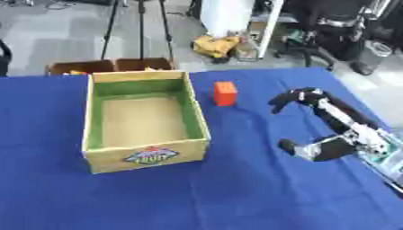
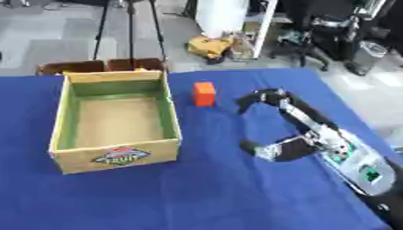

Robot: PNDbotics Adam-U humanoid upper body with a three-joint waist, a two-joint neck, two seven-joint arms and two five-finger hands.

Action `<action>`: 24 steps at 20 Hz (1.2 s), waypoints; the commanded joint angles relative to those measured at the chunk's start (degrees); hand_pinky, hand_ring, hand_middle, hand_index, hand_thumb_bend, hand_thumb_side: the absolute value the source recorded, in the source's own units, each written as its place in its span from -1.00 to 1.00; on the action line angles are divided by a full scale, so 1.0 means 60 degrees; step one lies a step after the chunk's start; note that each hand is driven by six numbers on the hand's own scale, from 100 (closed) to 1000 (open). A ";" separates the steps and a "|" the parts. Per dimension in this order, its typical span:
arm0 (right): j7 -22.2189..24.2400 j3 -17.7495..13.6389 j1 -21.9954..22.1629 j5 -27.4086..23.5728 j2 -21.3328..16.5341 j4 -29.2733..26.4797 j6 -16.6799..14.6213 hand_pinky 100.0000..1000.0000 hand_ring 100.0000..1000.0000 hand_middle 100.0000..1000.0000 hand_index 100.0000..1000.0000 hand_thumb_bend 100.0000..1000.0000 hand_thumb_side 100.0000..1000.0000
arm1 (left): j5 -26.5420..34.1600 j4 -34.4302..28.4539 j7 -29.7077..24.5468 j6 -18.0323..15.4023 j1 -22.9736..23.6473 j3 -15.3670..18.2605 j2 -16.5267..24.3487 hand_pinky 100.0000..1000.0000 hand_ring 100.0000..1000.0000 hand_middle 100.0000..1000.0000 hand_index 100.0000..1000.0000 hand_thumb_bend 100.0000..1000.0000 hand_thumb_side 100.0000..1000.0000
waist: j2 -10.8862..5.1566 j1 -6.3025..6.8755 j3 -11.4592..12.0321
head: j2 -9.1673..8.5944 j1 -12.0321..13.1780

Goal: Pick up objects on the table and place them in the box.

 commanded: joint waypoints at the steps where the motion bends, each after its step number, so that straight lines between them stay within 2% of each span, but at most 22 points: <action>1: -0.0029 -0.0188 -0.0081 0.0042 -0.0387 -0.0039 -0.0045 0.57 0.54 0.16 0.63 -0.33 -0.59 | 0.0035 -0.0248 0.0012 -0.0053 -0.0050 0.0082 0.0191 0.02 0.13 -0.27 0.16 -0.06 0.87 | -0.0120 0.0022 0.0001 | -0.0116 -0.0013; 7: -0.0215 -0.0311 -0.0041 0.0094 -0.0661 -0.0027 -0.0115 0.57 0.53 0.17 0.64 -0.29 -0.60 | 0.0148 -0.0369 -0.0002 -0.0085 -0.0069 0.0106 0.0233 0.02 0.13 -0.27 0.16 -0.06 0.85 | -0.0079 0.0018 0.0038 | -0.0129 -0.0004; 12: -0.0491 -0.0487 0.0070 0.0216 -0.1147 0.0017 -0.0239 0.56 0.54 0.21 0.66 -0.22 -0.64 | 0.0257 -0.0494 -0.0035 -0.0095 -0.0092 0.0096 0.0278 0.02 0.13 -0.27 0.16 -0.07 0.82 | -0.0070 -0.0001 0.0172 | -0.0130 0.0012; 18: -0.1031 -0.0831 0.0238 0.0482 -0.1873 0.0569 -0.0368 0.56 0.54 0.25 0.68 -0.18 -0.69 | 0.0427 -0.0662 -0.0186 -0.0110 -0.0133 -0.0004 0.0376 0.02 0.13 -0.27 0.16 -0.10 0.80 | -0.0117 -0.0046 0.0675 | -0.0107 -0.0018; 24: -0.1371 -0.1019 0.0197 0.0747 -0.2115 0.1736 -0.0422 0.57 0.55 0.28 0.69 -0.22 -0.66 | 0.0571 -0.0786 -0.0417 -0.0163 -0.0224 -0.0110 0.0434 0.02 0.13 -0.27 0.16 -0.13 0.78 | -0.0075 -0.0074 0.1333 | -0.0198 -0.0133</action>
